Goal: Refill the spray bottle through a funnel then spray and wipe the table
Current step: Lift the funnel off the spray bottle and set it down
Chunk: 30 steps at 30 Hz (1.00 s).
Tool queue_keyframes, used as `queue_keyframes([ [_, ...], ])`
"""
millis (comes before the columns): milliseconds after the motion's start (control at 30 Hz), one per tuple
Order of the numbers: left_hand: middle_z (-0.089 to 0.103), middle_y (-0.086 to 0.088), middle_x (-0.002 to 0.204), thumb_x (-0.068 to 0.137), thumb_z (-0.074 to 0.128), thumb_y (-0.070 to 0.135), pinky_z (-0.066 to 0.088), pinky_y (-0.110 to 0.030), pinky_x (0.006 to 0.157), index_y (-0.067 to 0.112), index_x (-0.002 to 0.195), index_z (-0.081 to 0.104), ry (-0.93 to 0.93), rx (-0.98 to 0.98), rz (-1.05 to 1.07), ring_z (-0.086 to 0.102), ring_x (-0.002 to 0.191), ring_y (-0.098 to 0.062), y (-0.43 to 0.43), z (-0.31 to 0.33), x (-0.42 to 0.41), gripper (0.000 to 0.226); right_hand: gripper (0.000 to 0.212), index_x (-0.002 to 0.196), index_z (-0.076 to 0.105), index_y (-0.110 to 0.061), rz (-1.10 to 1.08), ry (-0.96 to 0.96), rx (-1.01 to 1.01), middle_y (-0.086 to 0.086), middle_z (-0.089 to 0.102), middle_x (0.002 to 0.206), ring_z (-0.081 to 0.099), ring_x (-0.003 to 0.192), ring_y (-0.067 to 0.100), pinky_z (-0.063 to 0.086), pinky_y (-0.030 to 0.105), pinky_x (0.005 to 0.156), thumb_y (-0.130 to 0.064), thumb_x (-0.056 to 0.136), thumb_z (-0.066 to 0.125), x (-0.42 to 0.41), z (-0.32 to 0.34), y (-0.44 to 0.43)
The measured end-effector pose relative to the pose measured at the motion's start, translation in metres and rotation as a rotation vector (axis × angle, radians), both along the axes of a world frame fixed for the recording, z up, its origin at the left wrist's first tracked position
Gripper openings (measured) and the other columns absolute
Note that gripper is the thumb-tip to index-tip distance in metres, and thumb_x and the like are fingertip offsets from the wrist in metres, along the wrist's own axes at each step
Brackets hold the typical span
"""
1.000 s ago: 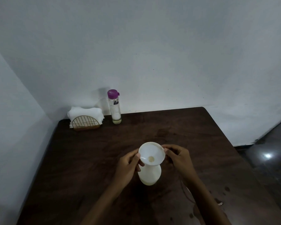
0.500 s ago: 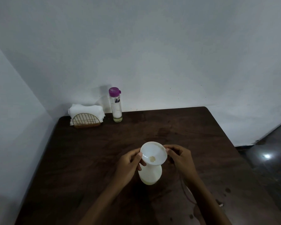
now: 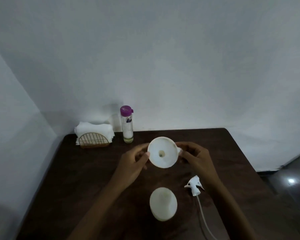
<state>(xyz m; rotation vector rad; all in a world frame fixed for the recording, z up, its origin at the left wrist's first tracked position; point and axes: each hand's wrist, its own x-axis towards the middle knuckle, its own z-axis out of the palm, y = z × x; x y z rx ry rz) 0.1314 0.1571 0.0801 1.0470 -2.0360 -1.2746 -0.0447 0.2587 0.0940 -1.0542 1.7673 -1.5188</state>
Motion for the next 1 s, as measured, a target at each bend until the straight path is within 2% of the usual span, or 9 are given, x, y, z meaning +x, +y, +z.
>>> queue_keyframes([
  [100, 0.068, 0.002, 0.095, 0.093, 0.052, 0.024, 0.049, -0.019, 0.077, 0.023, 0.132, 0.05, -0.074, -0.124, 0.07, 0.065, 0.076, -0.009, -0.036, -0.018, -0.014, 0.039, 0.016, 0.089, 0.068, -0.01, -0.034, 0.278, 0.08, -0.008, 0.065, 0.074, 0.059, 0.064, -0.004, 0.044, 0.007, 0.06, 0.003, 0.08, 0.064, -0.014, -0.018, -0.046],
  [200, 0.064, -0.005, 0.12, 0.095, 0.048, 0.023, 0.049, -0.028, 0.09, 0.021, 0.136, 0.046, -0.136, -0.157, 0.105, 0.062, 0.102, -0.016, -0.07, -0.045, -0.034, 0.04, 0.01, 0.085, 0.067, -0.003, -0.067, 0.374, 0.169, 0.001, 0.066, 0.076, 0.054, 0.063, -0.002, 0.04, 0.002, 0.059, 0.003, 0.077, 0.065, -0.025, -0.048, -0.093],
  [333, 0.057, -0.008, 0.13, 0.098, 0.04, 0.019, 0.045, -0.023, 0.084, 0.015, 0.141, 0.036, -0.201, -0.027, 0.105, 0.058, 0.101, -0.011, -0.099, -0.077, -0.06, 0.043, 0.01, 0.084, 0.068, 0.0, -0.145, 0.301, 0.242, 0.011, 0.069, 0.082, 0.056, 0.07, 0.011, 0.041, 0.01, 0.06, 0.003, 0.078, 0.061, -0.034, -0.085, -0.143],
  [400, 0.05, -0.009, 0.139, 0.098, 0.04, 0.018, 0.045, -0.026, 0.095, 0.013, 0.144, 0.031, -0.21, 0.055, 0.098, 0.054, 0.116, -0.015, -0.109, -0.094, -0.069, 0.047, 0.011, 0.085, 0.068, 0.001, -0.163, 0.259, 0.291, 0.012, 0.069, 0.083, 0.057, 0.073, 0.014, 0.044, 0.019, 0.063, 0.004, 0.078, 0.06, -0.037, -0.1, -0.161],
  [467, 0.039, -0.007, 0.147, 0.098, 0.039, 0.018, 0.035, -0.027, 0.105, 0.013, 0.145, 0.026, -0.216, 0.123, 0.107, 0.042, 0.131, -0.019, -0.12, -0.107, -0.077, 0.049, 0.012, 0.084, 0.068, 0.0, -0.174, 0.212, 0.334, 0.012, 0.069, 0.083, 0.06, 0.074, 0.017, 0.045, 0.023, 0.063, 0.004, 0.076, 0.06, -0.04, -0.115, -0.177],
  [667, 0.04, -0.011, 0.145, 0.1, 0.033, 0.016, 0.036, -0.021, 0.095, 0.014, 0.146, 0.021, -0.303, 0.183, 0.156, 0.046, 0.126, -0.02, -0.139, -0.138, -0.088, 0.048, 0.014, 0.088, 0.068, 0.0, -0.163, 0.169, 0.449, 0.014, 0.069, 0.086, 0.063, 0.079, 0.022, 0.053, 0.032, 0.069, 0.006, 0.079, 0.06, -0.047, -0.153, -0.202],
  [733, 0.036, -0.011, 0.148, 0.1, 0.033, 0.014, 0.033, -0.021, 0.098, 0.013, 0.146, 0.022, -0.3, 0.209, 0.15, 0.041, 0.132, -0.021, -0.14, -0.144, -0.09, 0.047, 0.013, 0.085, 0.067, -0.002, -0.176, 0.155, 0.464, 0.014, 0.069, 0.083, 0.065, 0.077, 0.026, 0.056, 0.039, 0.07, 0.005, 0.079, 0.059, -0.049, -0.161, -0.204],
  [867, 0.032, -0.01, 0.151, 0.1, 0.032, 0.014, 0.03, -0.029, 0.108, 0.013, 0.145, 0.024, -0.28, 0.258, 0.165, 0.033, 0.137, -0.022, -0.144, -0.15, -0.091, 0.046, 0.012, 0.081, 0.064, -0.006, -0.16, 0.1, 0.484, 0.013, 0.067, 0.08, 0.066, 0.078, 0.03, 0.056, 0.042, 0.072, 0.005, 0.078, 0.06, -0.051, -0.17, -0.206],
  [1000, 0.031, -0.01, 0.151, 0.1, 0.031, 0.013, 0.029, -0.028, 0.109, 0.011, 0.145, 0.023, -0.253, 0.293, 0.18, 0.032, 0.138, -0.022, -0.145, -0.15, -0.092, 0.046, 0.018, 0.079, 0.06, -0.012, -0.168, 0.076, 0.483, 0.012, 0.067, 0.082, 0.066, 0.08, 0.03, 0.055, 0.047, 0.076, 0.005, 0.076, 0.061, -0.054, -0.174, -0.208],
])
